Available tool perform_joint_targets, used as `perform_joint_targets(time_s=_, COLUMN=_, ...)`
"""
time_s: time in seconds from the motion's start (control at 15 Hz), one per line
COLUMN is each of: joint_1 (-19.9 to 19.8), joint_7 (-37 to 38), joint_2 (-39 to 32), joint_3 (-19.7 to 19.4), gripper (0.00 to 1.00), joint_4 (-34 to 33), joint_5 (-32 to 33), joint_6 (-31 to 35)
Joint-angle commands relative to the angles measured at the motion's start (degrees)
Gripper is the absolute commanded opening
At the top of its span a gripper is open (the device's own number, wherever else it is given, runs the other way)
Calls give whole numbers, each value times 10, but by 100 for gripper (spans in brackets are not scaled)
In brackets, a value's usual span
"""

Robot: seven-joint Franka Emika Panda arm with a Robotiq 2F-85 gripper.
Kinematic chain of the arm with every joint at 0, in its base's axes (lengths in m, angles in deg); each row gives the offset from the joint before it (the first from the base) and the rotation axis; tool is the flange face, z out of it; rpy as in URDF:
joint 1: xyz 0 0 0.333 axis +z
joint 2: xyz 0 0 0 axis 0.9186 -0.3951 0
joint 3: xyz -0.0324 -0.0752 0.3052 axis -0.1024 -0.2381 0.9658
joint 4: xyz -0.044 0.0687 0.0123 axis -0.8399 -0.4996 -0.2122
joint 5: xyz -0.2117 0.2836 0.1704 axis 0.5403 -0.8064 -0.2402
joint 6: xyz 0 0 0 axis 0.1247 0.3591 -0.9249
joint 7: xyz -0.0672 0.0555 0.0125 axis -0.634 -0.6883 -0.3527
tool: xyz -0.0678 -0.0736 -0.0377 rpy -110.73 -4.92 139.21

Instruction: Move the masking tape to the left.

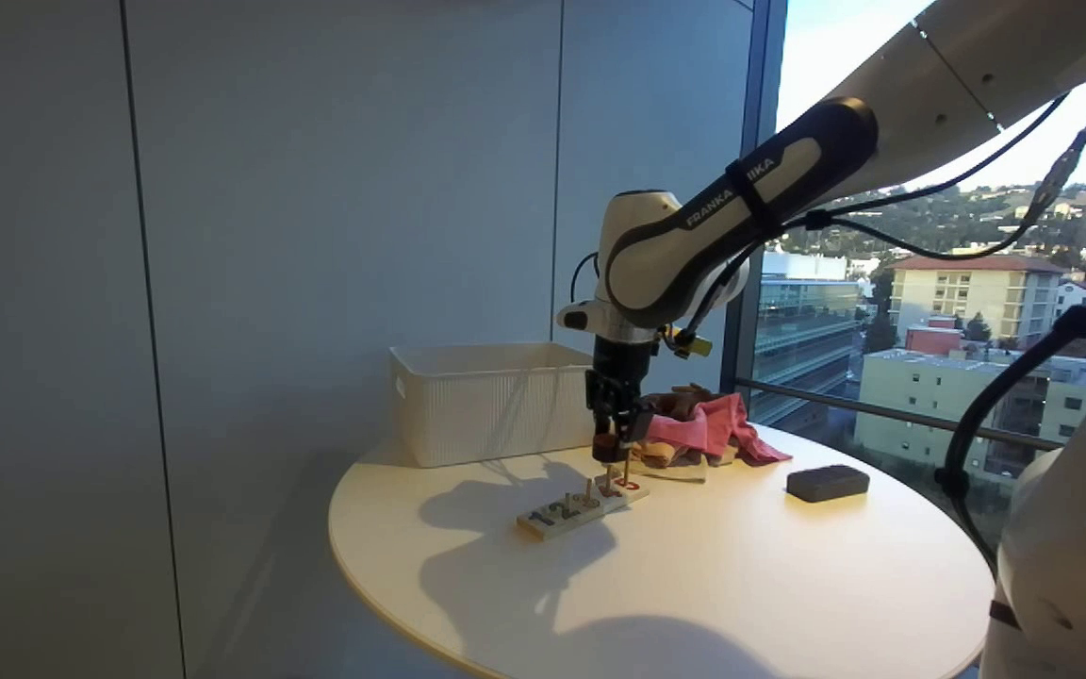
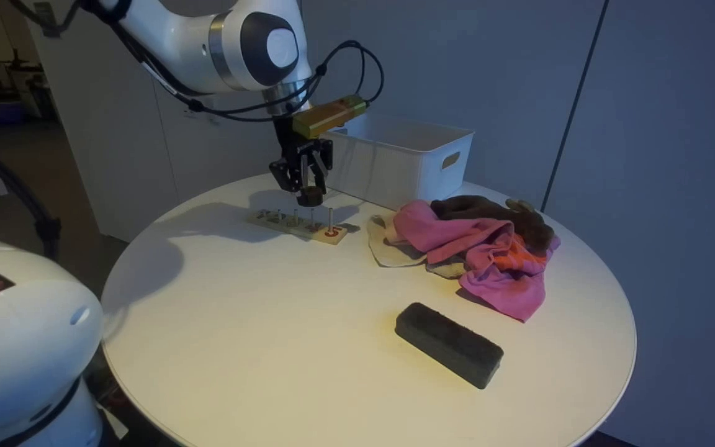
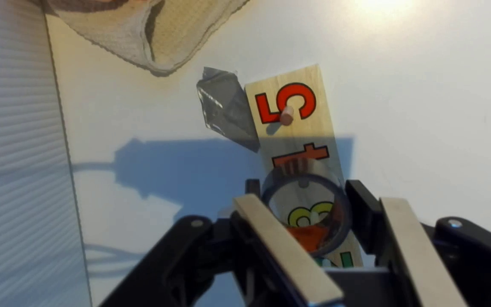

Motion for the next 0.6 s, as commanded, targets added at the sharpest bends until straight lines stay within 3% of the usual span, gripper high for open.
perform_joint_targets(time_s=0.0, joint_1=-12, joint_7=14, joint_2=-15, joint_3=1, gripper=27, joint_4=-7, joint_5=17, joint_6=16)
perform_joint_targets(time_s=0.53, joint_1=-13, joint_7=10, joint_2=-39, joint_3=0, gripper=27, joint_4=-12, joint_5=5, joint_6=11)
